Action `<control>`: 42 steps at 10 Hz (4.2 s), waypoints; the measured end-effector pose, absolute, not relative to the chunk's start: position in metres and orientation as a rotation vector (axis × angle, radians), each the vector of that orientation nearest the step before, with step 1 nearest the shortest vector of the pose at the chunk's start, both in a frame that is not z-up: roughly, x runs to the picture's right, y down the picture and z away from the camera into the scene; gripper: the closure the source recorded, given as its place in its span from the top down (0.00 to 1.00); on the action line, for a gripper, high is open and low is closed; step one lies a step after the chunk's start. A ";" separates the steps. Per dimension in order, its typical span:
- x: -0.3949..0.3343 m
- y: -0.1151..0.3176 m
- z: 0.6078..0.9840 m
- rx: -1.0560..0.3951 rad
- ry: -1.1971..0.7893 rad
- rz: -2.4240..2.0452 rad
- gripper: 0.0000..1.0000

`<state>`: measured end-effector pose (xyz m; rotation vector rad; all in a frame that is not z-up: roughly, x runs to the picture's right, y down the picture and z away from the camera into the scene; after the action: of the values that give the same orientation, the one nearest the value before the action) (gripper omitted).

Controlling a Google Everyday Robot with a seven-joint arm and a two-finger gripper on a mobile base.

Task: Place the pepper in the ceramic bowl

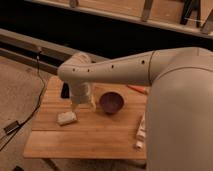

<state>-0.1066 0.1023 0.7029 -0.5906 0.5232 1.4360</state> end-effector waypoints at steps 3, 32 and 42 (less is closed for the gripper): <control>-0.107 0.102 0.703 -0.591 0.523 1.436 0.65; 0.011 -0.070 0.837 -0.507 0.504 1.872 0.65; 0.072 -0.040 0.941 -0.515 0.601 2.185 0.65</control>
<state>0.0717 -0.0398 0.9407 -0.5149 0.6010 2.1849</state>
